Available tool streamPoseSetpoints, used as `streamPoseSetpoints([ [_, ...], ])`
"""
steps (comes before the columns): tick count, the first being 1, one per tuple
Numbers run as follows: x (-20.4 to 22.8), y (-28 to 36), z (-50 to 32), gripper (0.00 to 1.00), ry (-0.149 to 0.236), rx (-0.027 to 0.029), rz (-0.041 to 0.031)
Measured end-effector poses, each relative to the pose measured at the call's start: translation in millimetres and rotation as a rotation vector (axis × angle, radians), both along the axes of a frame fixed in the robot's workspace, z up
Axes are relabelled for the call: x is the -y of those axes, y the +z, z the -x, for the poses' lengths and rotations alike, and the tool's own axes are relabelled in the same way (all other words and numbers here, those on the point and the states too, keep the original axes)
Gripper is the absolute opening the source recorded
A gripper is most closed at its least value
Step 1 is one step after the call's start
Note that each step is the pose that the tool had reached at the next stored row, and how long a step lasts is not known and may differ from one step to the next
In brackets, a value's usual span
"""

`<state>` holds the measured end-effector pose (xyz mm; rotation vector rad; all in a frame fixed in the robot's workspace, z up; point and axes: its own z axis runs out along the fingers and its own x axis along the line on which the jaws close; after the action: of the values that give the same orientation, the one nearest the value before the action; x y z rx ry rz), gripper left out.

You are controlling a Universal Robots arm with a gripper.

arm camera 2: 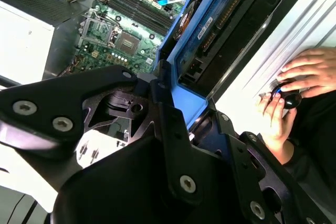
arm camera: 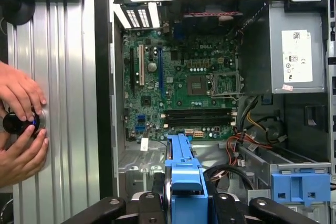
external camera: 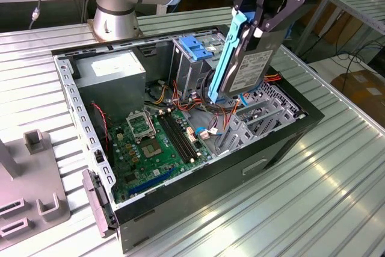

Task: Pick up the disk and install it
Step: 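Insert the disk into the insertion slot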

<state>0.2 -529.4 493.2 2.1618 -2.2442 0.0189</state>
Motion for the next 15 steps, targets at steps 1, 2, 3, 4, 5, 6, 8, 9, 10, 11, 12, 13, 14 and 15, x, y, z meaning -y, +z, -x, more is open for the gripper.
streamPoseSetpoints([
  [1, 1.5, 0.0, -1.1, 0.37, 0.000, 0.0000, 0.0004],
  [2, 3.0, -0.1, -2.1, 0.37, 0.000, 0.0000, 0.0006],
  [3, 5.6, -0.2, -4.0, 0.37, 0.000, 0.0000, 0.0008],
  [4, 7.0, -0.2, -5.0, 0.37, 0.000, 0.0000, 0.0010],
  [5, 8.1, -0.3, -6.2, 0.37, 0.000, 0.0000, 0.0012],
  [6, 9.1, -0.5, -7.9, 0.37, 0.000, 0.0000, 0.0013],
  [8, 11.0, -0.9, -11.2, 0.37, 0.000, 0.0000, 0.0014],
  [9, 11.9, -1.1, -12.8, 0.37, 0.000, 0.0000, 0.0014],
  [10, 13.5, -1.4, -15.5, 0.37, 0.000, 0.0000, 0.0016],
  [11, 15.6, -2.1, -18.5, 0.37, 0.000, 0.0000, 0.0015],
  [12, 17.5, -2.6, -21.5, 0.37, 0.000, 0.0000, 0.0015],
  [13, 18.8, -3.1, -24.0, 0.37, 0.000, 0.0000, 0.0015],
  [14, 19.8, -3.5, -26.1, 0.37, 0.000, 0.0000, 0.0014],
  [15, 21.2, -4.0, -28.9, 0.37, 0.000, 0.0000, 0.0014],
])
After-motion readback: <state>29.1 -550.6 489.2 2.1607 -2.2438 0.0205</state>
